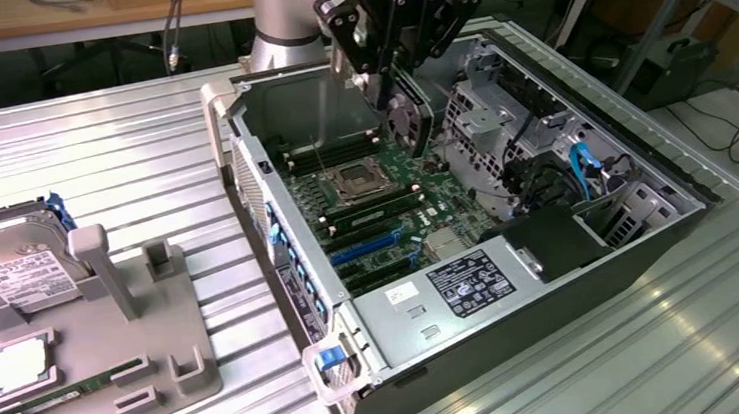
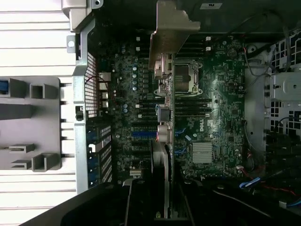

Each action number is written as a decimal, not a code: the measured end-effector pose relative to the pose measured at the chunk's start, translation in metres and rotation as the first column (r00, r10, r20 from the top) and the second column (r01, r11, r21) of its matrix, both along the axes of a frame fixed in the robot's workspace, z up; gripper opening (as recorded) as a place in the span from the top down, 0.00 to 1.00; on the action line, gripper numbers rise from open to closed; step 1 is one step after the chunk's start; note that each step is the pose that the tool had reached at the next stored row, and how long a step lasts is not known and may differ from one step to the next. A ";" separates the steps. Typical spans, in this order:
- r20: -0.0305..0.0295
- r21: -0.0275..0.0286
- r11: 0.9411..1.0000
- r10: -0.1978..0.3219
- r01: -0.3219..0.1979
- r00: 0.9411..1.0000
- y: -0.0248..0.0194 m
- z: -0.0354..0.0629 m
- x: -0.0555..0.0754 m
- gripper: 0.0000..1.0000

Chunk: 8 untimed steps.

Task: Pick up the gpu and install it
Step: 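Pick up the gpu and move the gpu toward the slot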

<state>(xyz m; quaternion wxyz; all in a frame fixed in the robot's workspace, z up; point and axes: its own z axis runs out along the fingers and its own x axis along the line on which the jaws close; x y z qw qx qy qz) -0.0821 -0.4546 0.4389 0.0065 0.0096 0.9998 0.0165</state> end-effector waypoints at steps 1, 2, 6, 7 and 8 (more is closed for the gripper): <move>0.000 0.000 1.000 0.000 0.000 1.000 0.0000 0.0000 0.001 0.73; 0.000 0.000 1.000 0.000 0.000 1.000 0.0000 0.0000 0.001 0.73; 0.000 0.000 1.000 0.000 0.000 1.000 0.0001 -0.0001 0.004 0.73; 0.000 0.000 1.000 0.000 0.000 1.000 0.0000 -0.0001 0.005 0.73; 0.000 0.000 1.000 0.000 0.000 1.000 0.0000 -0.0001 0.006 0.73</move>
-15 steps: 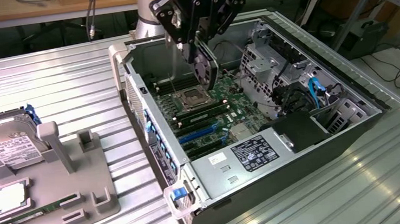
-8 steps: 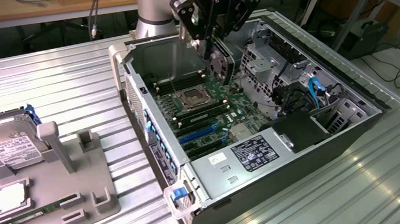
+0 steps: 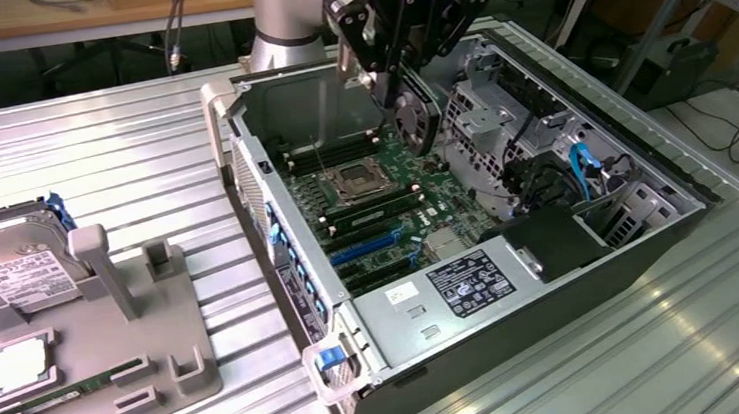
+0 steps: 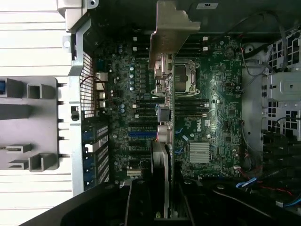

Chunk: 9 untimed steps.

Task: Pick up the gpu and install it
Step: 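Pick up the gpu and move the gpu toward the slot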

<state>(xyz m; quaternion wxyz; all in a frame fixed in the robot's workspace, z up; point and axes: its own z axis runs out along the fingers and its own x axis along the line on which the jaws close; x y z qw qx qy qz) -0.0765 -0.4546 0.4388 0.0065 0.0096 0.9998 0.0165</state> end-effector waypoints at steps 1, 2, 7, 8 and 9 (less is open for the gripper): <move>0.000 0.000 1.000 0.000 0.000 1.000 0.0000 0.0000 0.001 0.73; 0.000 0.000 1.000 0.000 0.000 1.000 0.0000 0.0000 0.002 0.73; 0.000 0.000 1.000 0.000 0.000 1.000 0.0000 -0.0002 0.010 0.73; 0.000 0.000 1.000 0.000 0.000 1.000 0.0000 -0.0002 0.011 0.73; 0.000 0.000 1.000 0.000 0.000 1.000 0.0000 -0.0002 0.012 0.73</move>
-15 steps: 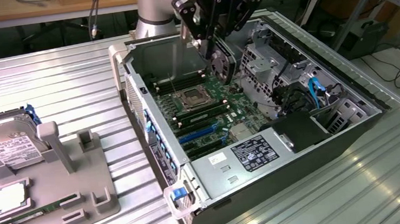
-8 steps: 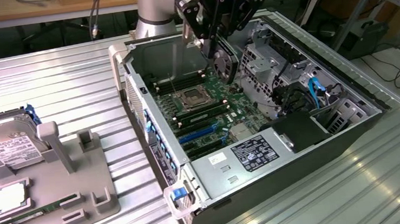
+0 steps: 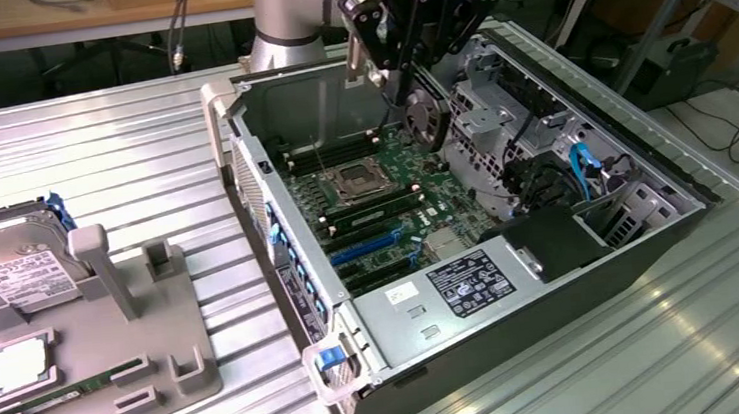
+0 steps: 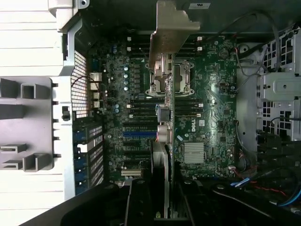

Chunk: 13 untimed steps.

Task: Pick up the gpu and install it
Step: 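Pick up the gpu and move the gpu toward the slot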

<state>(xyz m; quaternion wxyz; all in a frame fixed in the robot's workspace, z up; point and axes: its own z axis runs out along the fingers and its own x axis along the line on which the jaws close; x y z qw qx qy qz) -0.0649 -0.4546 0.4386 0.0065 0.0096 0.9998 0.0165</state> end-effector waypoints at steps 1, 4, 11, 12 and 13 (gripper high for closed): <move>0.000 0.000 1.000 0.000 0.000 1.000 0.0000 0.0000 0.001 0.73; 0.000 0.000 1.000 0.000 0.000 1.000 0.0000 -0.0001 0.004 0.73; 0.000 0.000 1.000 0.000 0.000 1.000 0.0000 -0.0002 0.013 0.73; 0.000 0.000 1.000 0.000 0.000 1.000 0.0000 -0.0002 0.014 0.73; 0.000 0.000 1.000 0.000 0.000 1.000 0.0001 -0.0002 0.016 0.73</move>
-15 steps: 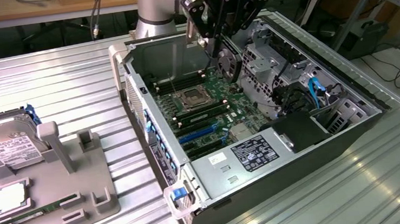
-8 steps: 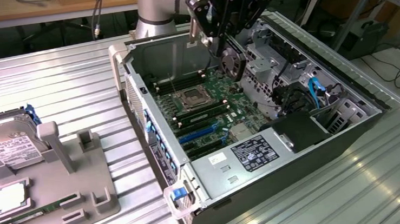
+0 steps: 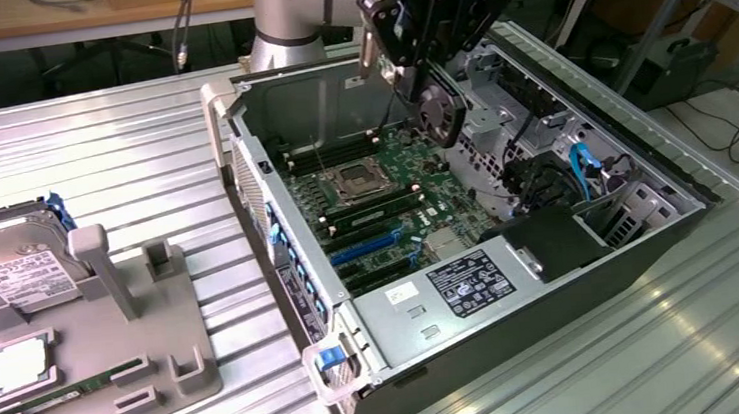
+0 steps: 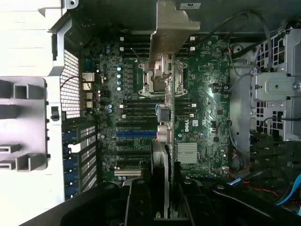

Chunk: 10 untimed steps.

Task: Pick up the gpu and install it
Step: 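Pick up the gpu and move the gpu toward the slot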

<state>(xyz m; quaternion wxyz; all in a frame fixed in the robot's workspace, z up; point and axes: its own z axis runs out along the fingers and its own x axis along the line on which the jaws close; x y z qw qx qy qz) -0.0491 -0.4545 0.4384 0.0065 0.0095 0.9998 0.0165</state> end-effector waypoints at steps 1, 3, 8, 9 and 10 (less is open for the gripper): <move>0.000 0.000 1.000 0.000 0.000 1.000 0.0000 -0.0001 0.002 0.73; 0.000 0.000 1.000 0.000 0.000 1.000 0.0000 -0.0002 0.006 0.73; 0.000 0.000 1.000 0.000 0.000 1.000 0.0000 -0.0004 0.011 0.73; 0.000 0.000 1.000 0.000 0.000 1.000 0.0000 -0.0004 0.011 0.73; 0.000 0.000 1.000 0.000 0.000 1.000 0.0000 -0.0004 0.011 0.73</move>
